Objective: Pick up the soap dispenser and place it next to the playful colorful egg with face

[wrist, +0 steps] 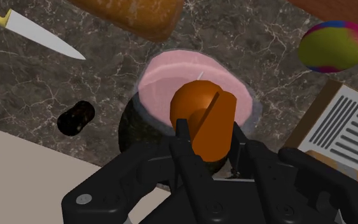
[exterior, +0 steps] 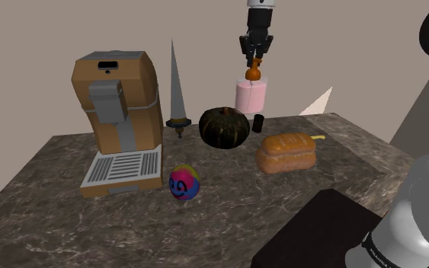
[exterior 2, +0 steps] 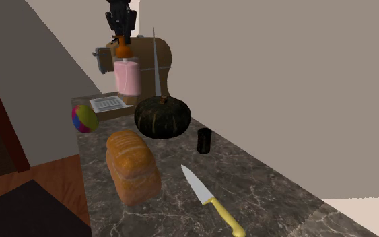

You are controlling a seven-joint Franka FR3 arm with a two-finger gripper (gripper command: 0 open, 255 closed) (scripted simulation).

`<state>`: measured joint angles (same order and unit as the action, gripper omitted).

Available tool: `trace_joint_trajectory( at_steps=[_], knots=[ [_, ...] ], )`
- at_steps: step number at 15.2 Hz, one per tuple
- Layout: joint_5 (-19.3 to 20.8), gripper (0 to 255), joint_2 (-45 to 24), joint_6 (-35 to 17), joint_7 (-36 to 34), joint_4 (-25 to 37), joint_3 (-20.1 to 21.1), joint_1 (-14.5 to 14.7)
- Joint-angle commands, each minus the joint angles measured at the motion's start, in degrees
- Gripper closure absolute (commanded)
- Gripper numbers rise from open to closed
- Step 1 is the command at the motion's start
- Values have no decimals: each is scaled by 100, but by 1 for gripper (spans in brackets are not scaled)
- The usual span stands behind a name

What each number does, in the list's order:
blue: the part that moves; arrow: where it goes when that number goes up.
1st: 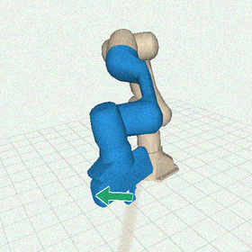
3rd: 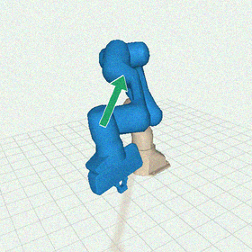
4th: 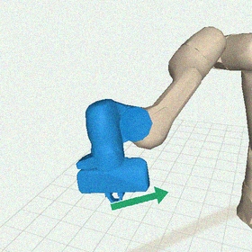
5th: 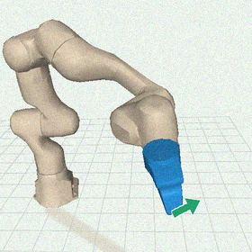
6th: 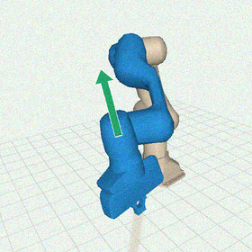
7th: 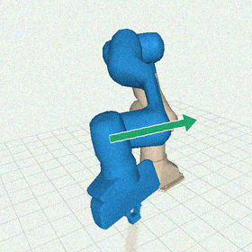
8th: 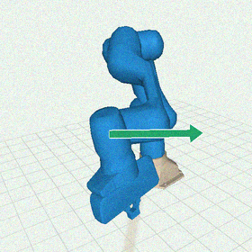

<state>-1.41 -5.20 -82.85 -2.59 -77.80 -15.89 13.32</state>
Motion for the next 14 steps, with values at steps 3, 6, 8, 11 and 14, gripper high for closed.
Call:
trace_joint_trajectory(
  at_steps=[3,6,8,11,14],
  knots=[
    [-16,255,-151,112,-523,268,229,277],
    [-42,255,-360,242,-894,606,387,477],
    [-61,255,-540,348,-1135,893,485,608],
    [-96,255,-884,551,-1487,1439,618,803],
    [-137,255,-1345,832,-1826,2182,738,983]
  ],
)
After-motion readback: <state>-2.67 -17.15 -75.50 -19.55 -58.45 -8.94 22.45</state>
